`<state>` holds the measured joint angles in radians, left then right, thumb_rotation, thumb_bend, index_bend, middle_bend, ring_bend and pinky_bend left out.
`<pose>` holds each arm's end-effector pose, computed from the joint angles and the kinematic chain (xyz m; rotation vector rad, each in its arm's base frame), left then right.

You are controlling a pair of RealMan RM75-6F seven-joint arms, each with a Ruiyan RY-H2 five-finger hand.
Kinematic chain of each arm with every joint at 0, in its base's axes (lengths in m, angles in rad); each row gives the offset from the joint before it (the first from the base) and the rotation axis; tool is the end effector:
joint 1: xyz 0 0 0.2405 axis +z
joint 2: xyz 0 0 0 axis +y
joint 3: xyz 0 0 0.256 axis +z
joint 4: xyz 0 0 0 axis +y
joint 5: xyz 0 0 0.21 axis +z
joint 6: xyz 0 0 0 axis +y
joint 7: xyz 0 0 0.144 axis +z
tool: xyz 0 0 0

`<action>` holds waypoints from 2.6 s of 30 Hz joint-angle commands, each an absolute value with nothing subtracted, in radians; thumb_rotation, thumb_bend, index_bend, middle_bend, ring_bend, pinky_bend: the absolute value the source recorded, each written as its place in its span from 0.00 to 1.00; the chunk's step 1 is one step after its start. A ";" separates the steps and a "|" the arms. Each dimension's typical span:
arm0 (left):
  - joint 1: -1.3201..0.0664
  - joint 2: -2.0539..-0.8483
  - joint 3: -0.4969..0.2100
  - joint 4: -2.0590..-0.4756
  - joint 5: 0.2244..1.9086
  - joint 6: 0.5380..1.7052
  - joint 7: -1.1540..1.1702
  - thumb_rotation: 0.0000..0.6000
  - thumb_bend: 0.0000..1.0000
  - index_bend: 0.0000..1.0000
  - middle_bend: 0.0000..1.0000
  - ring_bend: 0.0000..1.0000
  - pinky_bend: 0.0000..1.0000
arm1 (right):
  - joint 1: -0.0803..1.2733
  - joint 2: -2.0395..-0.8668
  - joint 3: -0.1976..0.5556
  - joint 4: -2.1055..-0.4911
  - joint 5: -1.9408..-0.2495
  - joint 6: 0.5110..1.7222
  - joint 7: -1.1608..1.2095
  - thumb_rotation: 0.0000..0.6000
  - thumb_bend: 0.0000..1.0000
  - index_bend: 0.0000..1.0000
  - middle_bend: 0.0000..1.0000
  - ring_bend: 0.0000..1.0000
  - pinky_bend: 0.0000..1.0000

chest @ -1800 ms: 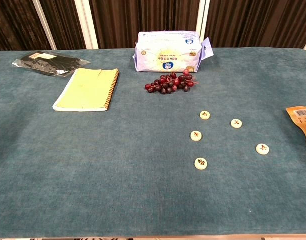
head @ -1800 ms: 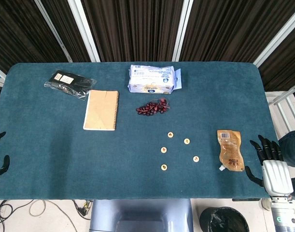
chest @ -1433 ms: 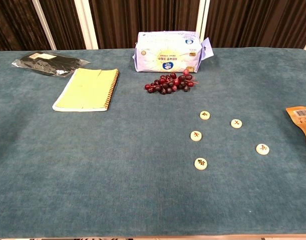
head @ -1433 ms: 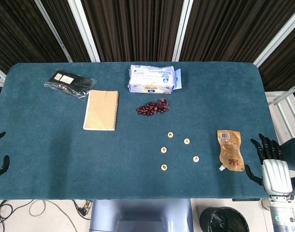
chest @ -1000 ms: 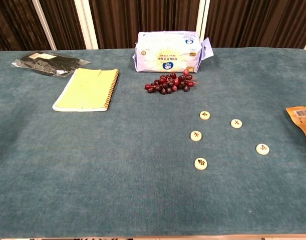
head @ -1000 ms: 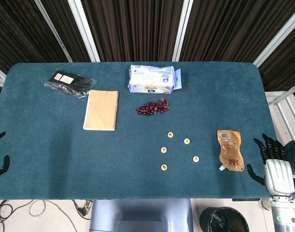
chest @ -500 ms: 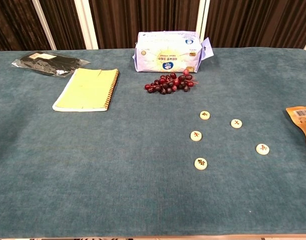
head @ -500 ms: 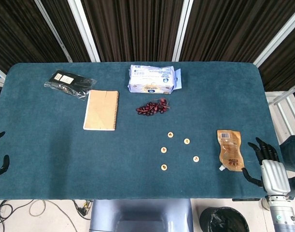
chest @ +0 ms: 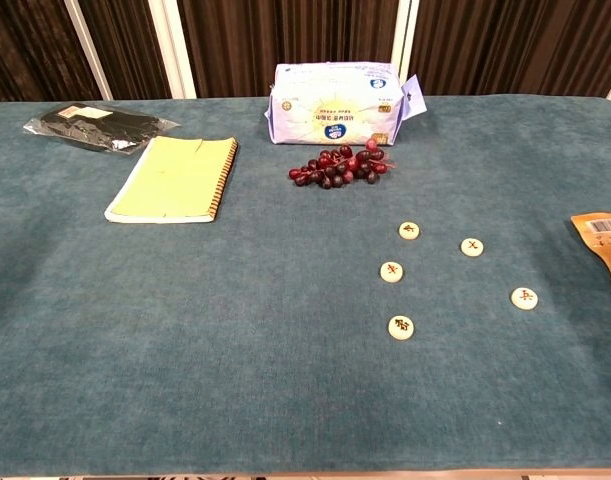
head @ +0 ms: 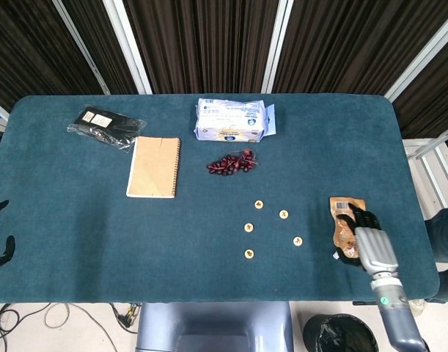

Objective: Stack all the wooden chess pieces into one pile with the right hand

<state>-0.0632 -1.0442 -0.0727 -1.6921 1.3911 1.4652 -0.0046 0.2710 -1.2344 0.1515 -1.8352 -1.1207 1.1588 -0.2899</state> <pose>-0.3176 0.1774 0.1817 -1.2755 -0.9650 -0.8529 -0.2574 -0.2362 0.0820 1.4438 -1.2301 0.7943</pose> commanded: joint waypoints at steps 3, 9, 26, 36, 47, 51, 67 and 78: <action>-0.063 -1.043 -0.074 -1.692 1.386 1.462 -0.008 1.00 0.49 0.12 0.00 0.00 0.00 | 0.350 -1.305 0.167 -1.814 -1.026 1.088 -0.370 1.00 0.41 0.26 0.00 0.00 0.00; -0.064 -1.042 -0.074 -1.692 1.382 1.456 -0.012 1.00 0.49 0.12 0.00 0.00 0.00 | 0.396 -1.380 0.161 -1.800 -0.989 1.081 -0.426 1.00 0.41 0.28 0.00 0.00 0.00; -0.064 -1.038 -0.076 -1.694 1.376 1.453 -0.022 1.00 0.49 0.12 0.00 0.00 0.00 | 0.431 -1.538 0.125 -1.672 -0.994 1.132 -0.464 1.00 0.41 0.37 0.00 0.00 0.00; -0.064 -1.038 -0.077 -1.694 1.373 1.452 -0.021 1.00 0.49 0.12 0.00 0.00 0.00 | 0.429 -1.564 0.121 -1.618 -0.988 1.135 -0.443 1.00 0.41 0.43 0.00 0.00 0.00; -0.064 -1.036 -0.081 -1.693 1.366 1.453 -0.024 1.00 0.49 0.12 0.00 0.00 0.00 | 0.429 -1.585 0.121 -1.565 -0.998 1.129 -0.412 1.00 0.41 0.45 0.00 0.00 0.00; -0.064 -1.036 -0.080 -1.694 1.369 1.453 -0.022 1.00 0.49 0.12 0.00 0.00 0.00 | 0.431 -1.586 0.125 -1.555 -0.995 1.126 -0.408 1.00 0.41 0.46 0.00 0.00 0.00; -0.063 -1.034 -0.084 -1.694 1.362 1.454 -0.025 1.00 0.49 0.12 0.00 0.00 0.00 | 0.434 -1.584 0.125 -1.543 -0.988 1.116 -0.404 1.00 0.41 0.46 0.00 0.00 0.00; -0.063 -1.034 -0.084 -1.693 1.362 1.454 -0.026 1.00 0.49 0.12 0.00 0.00 0.00 | 0.435 -1.597 0.123 -1.530 -0.977 1.108 -0.408 1.00 0.41 0.46 0.00 0.00 0.00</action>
<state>-0.0625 -1.0341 -0.0837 -1.6933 1.3618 1.4537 -0.0257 0.4352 -1.5966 0.1224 -1.5297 -0.9767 1.1085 -0.4080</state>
